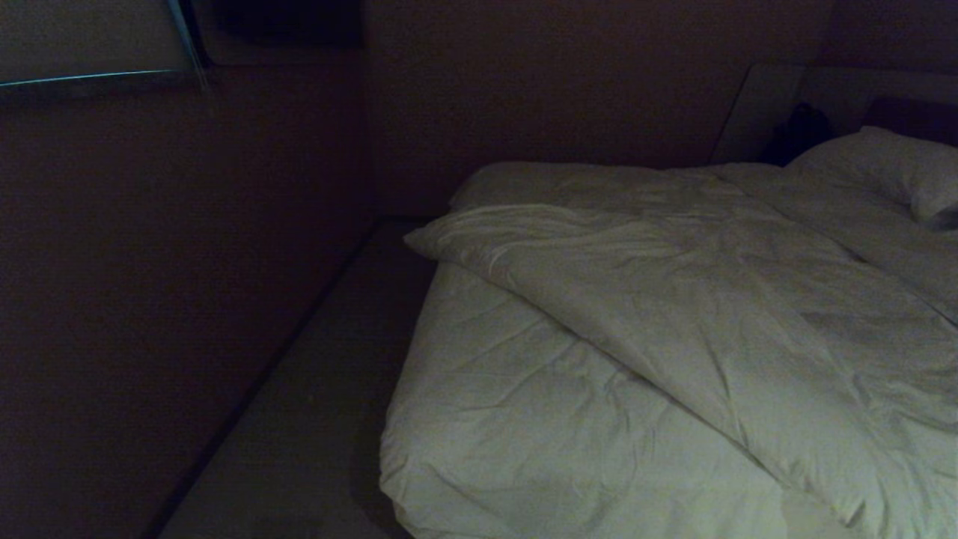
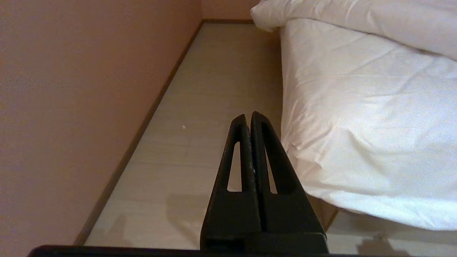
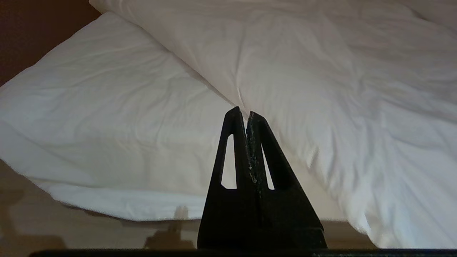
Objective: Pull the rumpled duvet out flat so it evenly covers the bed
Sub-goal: Hold the folded corner of the quilt
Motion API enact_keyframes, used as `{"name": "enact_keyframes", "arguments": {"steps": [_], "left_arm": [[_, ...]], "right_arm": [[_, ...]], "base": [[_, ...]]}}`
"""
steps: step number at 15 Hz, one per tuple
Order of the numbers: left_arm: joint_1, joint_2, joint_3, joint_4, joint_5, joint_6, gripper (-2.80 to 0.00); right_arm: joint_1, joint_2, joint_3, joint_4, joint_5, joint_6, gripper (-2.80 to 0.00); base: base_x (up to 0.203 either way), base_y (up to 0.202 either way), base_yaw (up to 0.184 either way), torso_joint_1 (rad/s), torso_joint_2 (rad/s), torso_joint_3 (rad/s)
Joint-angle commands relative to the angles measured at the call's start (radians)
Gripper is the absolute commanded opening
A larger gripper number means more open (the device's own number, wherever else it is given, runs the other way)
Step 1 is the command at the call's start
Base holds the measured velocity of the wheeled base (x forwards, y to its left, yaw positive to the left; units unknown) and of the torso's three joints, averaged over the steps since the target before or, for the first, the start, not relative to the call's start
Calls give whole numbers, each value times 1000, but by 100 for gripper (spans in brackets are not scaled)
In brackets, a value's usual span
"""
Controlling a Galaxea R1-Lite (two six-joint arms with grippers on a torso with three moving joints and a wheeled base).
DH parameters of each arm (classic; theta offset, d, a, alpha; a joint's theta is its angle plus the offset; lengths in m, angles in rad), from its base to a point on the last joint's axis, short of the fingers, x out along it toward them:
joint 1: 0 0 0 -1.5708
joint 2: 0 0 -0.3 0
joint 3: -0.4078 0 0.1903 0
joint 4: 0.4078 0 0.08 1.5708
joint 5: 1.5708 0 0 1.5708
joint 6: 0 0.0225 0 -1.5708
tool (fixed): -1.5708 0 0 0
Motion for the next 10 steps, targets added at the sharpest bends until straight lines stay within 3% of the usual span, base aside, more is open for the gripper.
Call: {"name": "enact_keyframes", "arguments": {"steps": [1,10], "left_arm": [[0,0,0,-1,0,-4,-280],[0,0,0,-1,0,-4,-280]], "right_arm": [[0,0,0,0,0,-1,-280],[0,1,2,0,2,-3,-280]], "base": [[64,0,4,19,2,-1],[0,0,0,0,0,0]]}}
